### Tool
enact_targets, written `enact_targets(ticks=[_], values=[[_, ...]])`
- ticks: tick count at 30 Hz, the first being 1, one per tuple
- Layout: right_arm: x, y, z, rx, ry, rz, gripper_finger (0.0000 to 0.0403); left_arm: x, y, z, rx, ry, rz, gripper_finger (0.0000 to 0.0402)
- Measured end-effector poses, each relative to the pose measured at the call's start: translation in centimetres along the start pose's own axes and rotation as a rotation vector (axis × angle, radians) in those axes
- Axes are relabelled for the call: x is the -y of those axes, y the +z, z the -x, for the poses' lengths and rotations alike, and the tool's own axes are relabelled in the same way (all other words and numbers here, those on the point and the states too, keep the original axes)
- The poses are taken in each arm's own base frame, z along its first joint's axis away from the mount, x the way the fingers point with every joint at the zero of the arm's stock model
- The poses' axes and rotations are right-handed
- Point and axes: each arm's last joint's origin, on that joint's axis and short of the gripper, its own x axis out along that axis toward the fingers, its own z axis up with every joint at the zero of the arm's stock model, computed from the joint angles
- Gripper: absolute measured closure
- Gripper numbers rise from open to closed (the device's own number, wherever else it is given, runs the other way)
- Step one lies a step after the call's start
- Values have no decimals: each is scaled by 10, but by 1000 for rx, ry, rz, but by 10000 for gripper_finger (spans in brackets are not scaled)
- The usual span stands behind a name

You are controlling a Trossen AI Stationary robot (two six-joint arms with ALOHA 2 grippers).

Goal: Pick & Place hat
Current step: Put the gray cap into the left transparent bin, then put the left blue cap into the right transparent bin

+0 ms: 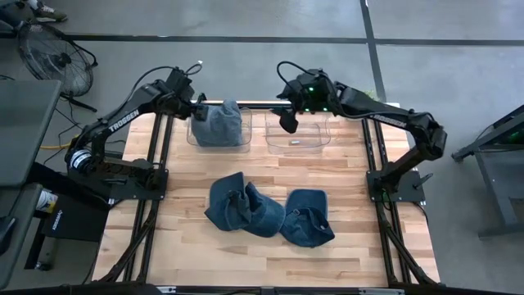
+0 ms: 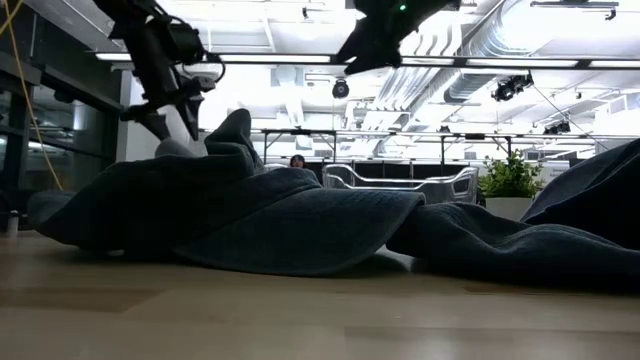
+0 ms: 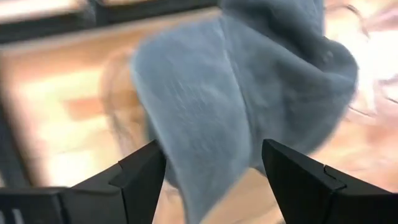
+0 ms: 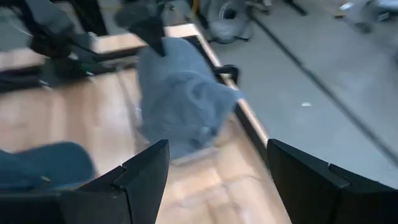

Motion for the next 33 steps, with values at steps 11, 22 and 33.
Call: enact_targets(ticks=[11,22,33], values=[[1,-2,-77,130,178,-64,141,2,13,5,138,78,-181,141],[16,8,-120,135,214,-65,268,-7,20,7,169,48,-259,141],[64,-19,-114,-74,117,-103,391,-24,33,12,234,-65,-236,174]])
